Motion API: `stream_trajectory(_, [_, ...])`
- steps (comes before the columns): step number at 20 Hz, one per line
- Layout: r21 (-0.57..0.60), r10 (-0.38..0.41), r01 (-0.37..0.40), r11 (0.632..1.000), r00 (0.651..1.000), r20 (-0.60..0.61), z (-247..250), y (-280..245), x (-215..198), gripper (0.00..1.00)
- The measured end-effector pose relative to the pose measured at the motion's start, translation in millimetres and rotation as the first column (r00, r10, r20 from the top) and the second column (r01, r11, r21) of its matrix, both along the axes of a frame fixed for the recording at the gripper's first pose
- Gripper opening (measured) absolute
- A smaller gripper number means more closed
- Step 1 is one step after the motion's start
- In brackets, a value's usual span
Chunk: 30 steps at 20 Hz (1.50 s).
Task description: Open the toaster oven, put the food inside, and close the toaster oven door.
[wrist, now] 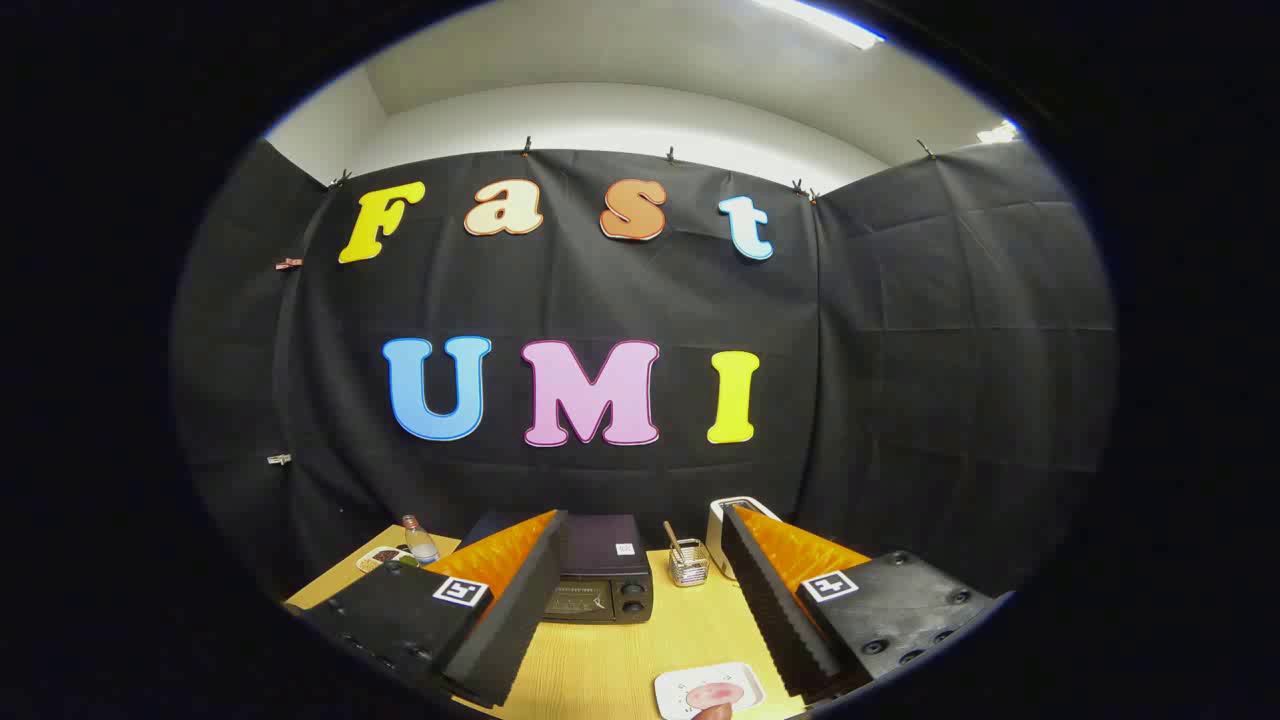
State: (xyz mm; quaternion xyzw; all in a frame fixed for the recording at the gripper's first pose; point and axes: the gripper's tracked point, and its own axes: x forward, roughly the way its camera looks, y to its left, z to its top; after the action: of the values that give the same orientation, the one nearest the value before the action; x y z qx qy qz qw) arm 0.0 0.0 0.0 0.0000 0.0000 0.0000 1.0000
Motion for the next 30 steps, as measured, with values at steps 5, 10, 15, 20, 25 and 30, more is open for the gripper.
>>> stream_trajectory(5, [0.004,-0.002,0.002,1.0,1.0,-0.006,-2,1,0,0.97])
stream_trajectory(10, [0.0,-0.002,0.002,1.0,1.0,-0.006,-3,2,-1,0.97])
stream_trajectory(15, [0.001,-0.003,0.003,1.0,1.0,-0.006,-3,3,-2,0.97])
stream_trajectory(20, [-0.013,-0.002,0.001,1.0,1.0,-0.012,-8,9,1,0.97])
stream_trajectory(25, [0.014,0.036,-0.035,0.999,0.998,-0.059,-30,37,24,0.97])
stream_trajectory(30, [0.043,0.085,-0.078,0.996,0.977,-0.197,-88,83,70,0.98])
